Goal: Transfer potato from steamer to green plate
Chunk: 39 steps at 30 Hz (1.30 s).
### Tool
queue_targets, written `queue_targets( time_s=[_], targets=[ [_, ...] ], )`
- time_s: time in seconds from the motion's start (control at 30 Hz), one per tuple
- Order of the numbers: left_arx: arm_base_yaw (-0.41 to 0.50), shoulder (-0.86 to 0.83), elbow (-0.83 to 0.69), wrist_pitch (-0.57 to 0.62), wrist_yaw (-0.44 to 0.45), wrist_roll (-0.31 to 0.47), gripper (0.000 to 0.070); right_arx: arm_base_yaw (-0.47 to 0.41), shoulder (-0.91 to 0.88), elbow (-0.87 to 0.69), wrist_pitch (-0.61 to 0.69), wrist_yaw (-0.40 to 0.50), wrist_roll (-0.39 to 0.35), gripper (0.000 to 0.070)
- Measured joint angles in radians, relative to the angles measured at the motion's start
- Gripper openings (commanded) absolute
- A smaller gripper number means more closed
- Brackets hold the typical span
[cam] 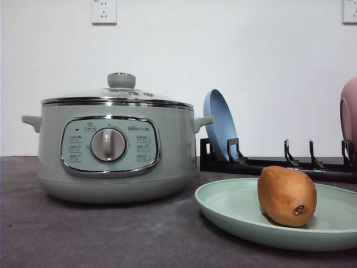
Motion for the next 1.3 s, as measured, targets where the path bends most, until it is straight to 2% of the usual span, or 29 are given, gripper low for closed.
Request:
queue_targets(
  time_s=[1.3],
  targets=[
    [0.000,0.000,0.000,0.000,0.000,0.000,0.0016,0.000,0.000,0.000,0.000,0.000,0.000,0.0000]
  ],
)
